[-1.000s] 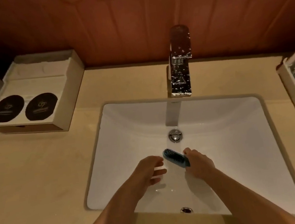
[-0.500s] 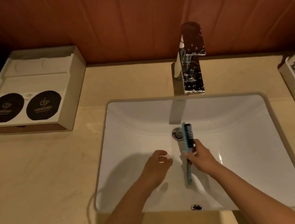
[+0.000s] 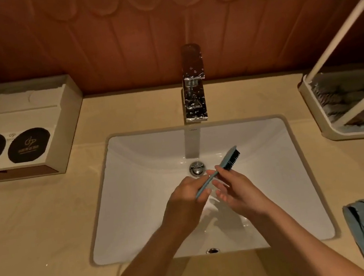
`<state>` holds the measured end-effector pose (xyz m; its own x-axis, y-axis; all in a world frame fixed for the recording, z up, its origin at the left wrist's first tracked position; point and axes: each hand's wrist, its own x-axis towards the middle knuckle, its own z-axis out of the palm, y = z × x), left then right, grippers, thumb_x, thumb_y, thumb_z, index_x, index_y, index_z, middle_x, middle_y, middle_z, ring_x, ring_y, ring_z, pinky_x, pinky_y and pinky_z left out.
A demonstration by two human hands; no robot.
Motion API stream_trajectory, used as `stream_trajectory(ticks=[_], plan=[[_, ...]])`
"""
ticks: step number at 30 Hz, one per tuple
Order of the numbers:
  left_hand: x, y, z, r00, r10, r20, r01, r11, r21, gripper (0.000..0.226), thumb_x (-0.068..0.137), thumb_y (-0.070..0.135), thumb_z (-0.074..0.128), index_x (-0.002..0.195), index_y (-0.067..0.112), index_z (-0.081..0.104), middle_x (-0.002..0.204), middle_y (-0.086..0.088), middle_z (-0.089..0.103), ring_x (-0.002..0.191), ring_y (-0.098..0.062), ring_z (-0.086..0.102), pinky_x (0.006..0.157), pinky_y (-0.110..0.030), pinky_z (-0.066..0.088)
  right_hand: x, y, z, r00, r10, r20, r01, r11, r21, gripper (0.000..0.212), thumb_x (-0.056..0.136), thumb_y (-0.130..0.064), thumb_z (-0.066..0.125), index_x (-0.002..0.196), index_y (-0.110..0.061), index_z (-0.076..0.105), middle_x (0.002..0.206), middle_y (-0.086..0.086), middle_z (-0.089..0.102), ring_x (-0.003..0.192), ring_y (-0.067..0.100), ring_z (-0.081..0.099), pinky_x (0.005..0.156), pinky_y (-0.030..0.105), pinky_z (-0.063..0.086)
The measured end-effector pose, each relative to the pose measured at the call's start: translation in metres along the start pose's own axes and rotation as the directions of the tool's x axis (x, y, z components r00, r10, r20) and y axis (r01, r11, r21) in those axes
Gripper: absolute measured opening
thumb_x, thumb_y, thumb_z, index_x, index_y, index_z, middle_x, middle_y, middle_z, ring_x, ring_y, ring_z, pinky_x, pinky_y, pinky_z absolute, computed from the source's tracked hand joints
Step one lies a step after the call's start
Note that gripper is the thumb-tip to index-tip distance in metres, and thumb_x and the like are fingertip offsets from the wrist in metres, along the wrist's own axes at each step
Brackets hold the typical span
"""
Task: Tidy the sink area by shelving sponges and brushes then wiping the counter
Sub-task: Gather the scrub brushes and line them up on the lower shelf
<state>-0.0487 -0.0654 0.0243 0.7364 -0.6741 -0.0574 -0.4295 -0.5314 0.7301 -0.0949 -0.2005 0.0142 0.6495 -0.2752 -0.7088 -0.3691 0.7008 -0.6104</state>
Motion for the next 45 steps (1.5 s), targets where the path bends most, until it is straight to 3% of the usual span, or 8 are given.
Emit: stream_trajectory(ticks=[8,13,26,29,33,38,42,45], plan=[[0.001,0.056,0.009,0.993,-0.061,0.099,0.091,0.941,-0.327,0.034,0.090,0.022,0.057,0.111,0.049,0.052,0.096,0.011,0.058,0.080,0.003,0.050,0.067,-0.003,0.037,-0.045,-0.038,-0.043,0.982,-0.186,0.038,0.188,0.979,-0.075,0.029,0.094,-0.022,0.051,0.122,-0.022,0.051,0.098,-0.007,0.069,0.096,0.014,0.051,0.100,0.035,0.040],[0.016,0.094,0.036,0.993,0.003,0.122,0.031,0.959,-0.282,0.033,0.090,0.022,0.058,0.111,0.048,0.054,0.106,0.007,0.056,0.089,0.006,0.049,0.070,-0.005,0.038,-0.064,-0.058,-0.084,0.932,-0.353,-0.078,0.343,0.932,-0.118,0.019,0.092,-0.016,0.055,0.110,-0.022,0.055,0.091,-0.004,0.069,0.075,0.010,0.052,0.066,0.023,0.040],[0.093,0.212,0.129,0.951,0.160,0.264,-0.073,0.948,-0.311,0.023,0.090,0.027,0.057,0.111,0.022,0.068,0.097,0.008,0.064,0.085,-0.002,0.057,0.071,-0.010,0.043,-0.076,-0.139,-0.216,0.821,-0.475,-0.316,0.475,0.876,-0.082,0.011,0.092,-0.017,0.053,0.098,-0.014,0.062,0.069,-0.001,0.058,0.061,0.010,0.046,0.060,0.026,0.037],[0.117,0.238,0.146,0.980,0.060,0.188,-0.003,0.958,-0.287,0.038,0.092,0.030,0.054,0.129,0.022,0.050,0.119,0.001,0.055,0.098,-0.008,0.054,0.078,-0.008,0.043,-0.071,-0.168,-0.248,0.811,-0.457,-0.365,0.456,0.885,-0.095,0.010,0.093,-0.017,0.052,0.093,-0.013,0.061,0.067,0.001,0.056,0.059,0.009,0.049,0.057,0.021,0.039],[0.147,0.262,0.160,0.993,0.074,0.098,-0.046,0.965,-0.259,0.057,0.091,0.034,0.054,0.141,0.024,0.028,0.141,0.001,0.040,0.126,-0.015,0.041,0.102,-0.032,0.039,-0.055,-0.207,-0.285,0.776,-0.470,-0.420,0.435,0.882,-0.183,0.011,0.093,-0.016,0.052,0.084,-0.014,0.057,0.065,0.005,0.052,0.055,0.012,0.047,0.051,0.018,0.041],[0.167,0.270,0.174,0.997,0.048,-0.064,-0.052,0.996,-0.069,0.031,0.096,0.035,0.043,0.124,0.020,0.044,0.106,-0.005,0.065,0.091,-0.022,0.062,0.074,-0.039,0.053,-0.027,-0.252,-0.333,0.728,-0.481,-0.488,0.319,0.868,-0.380,0.020,0.091,-0.017,0.056,0.100,0.001,0.059,0.066,0.008,0.055,0.055,0.016,0.049,0.057,0.026,0.044],[0.167,0.266,0.178,0.973,0.144,-0.180,-0.119,0.983,0.143,0.027,0.098,0.034,0.038,0.115,0.015,0.048,0.084,-0.003,0.063,0.063,-0.017,0.051,0.055,-0.028,0.036,-0.010,-0.279,-0.356,0.713,-0.484,-0.507,0.181,0.826,-0.534,0.037,0.089,-0.017,0.060,0.116,0.009,0.054,0.093,0.017,0.059,0.076,0.027,0.060,0.056,0.027,0.047],[0.166,0.265,0.180,0.970,0.152,-0.192,-0.121,0.979,0.165,0.029,0.098,0.035,0.037,0.115,0.015,0.048,0.081,-0.002,0.062,0.061,-0.017,0.050,0.054,-0.028,0.038,0.002,-0.289,-0.368,0.703,-0.501,-0.506,0.091,0.768,-0.634,0.043,0.088,-0.020,0.061,0.123,0.003,0.052,0.120,0.021,0.060,0.105,0.037,0.060,0.086,0.042,0.052]])
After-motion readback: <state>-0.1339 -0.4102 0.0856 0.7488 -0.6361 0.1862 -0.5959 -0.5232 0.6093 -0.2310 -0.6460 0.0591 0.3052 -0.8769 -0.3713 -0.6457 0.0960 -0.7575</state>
